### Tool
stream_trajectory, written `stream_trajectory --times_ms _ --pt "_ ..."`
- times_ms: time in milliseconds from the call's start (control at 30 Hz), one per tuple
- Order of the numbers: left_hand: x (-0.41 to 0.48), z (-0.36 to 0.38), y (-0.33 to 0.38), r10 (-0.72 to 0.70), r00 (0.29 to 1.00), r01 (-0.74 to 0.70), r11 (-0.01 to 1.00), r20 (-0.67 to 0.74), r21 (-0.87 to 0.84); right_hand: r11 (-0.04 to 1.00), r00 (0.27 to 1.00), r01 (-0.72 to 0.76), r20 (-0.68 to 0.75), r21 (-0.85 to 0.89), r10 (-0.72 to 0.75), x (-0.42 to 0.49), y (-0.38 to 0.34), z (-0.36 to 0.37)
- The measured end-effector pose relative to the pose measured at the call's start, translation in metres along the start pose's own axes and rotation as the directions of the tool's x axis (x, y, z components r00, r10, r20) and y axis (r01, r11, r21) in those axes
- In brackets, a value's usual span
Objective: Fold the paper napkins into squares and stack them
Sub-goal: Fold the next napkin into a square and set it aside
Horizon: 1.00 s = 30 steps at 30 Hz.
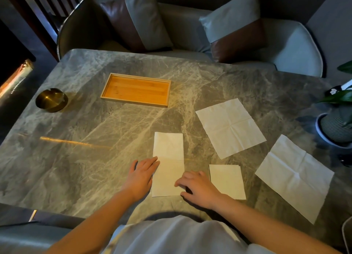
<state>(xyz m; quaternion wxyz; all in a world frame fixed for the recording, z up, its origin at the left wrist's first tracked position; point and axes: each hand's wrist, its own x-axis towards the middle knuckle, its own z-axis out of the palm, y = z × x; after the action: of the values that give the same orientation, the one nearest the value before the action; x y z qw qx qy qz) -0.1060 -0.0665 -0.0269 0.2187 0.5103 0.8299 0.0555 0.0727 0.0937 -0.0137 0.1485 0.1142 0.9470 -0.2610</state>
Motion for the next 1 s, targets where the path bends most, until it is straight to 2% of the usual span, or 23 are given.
stream_trajectory --times_ms 233,433,633,800,900,1000 --pt "-0.004 0.004 -0.004 0.036 0.999 -0.036 0.999 -0.003 0.026 0.998 0.999 0.007 -0.047 -0.064 -0.01 0.002 0.003 0.003" --pt "-0.009 0.008 -0.003 0.053 0.998 -0.053 0.999 -0.032 0.009 0.997 0.987 -0.073 -0.146 -0.003 0.072 0.013 -0.003 -0.001" --pt "-0.015 0.005 -0.006 0.058 0.994 -0.066 0.994 -0.09 -0.09 0.992 0.974 0.015 -0.226 0.126 0.014 0.016 -0.001 -0.02" --pt "-0.016 -0.001 0.002 0.004 0.975 -0.06 0.968 -0.222 -0.244 0.983 0.948 0.058 -0.318 0.173 0.0 0.011 0.0 -0.027" --pt "-0.015 -0.003 0.008 -0.076 0.98 0.016 0.953 -0.185 -0.304 0.981 0.96 0.066 -0.279 0.183 -0.013 0.008 0.002 -0.024" --pt "-0.012 -0.002 0.008 -0.101 0.987 0.066 0.964 -0.127 -0.257 0.984 0.983 0.003 -0.181 0.18 0.03 0.004 0.008 -0.015"
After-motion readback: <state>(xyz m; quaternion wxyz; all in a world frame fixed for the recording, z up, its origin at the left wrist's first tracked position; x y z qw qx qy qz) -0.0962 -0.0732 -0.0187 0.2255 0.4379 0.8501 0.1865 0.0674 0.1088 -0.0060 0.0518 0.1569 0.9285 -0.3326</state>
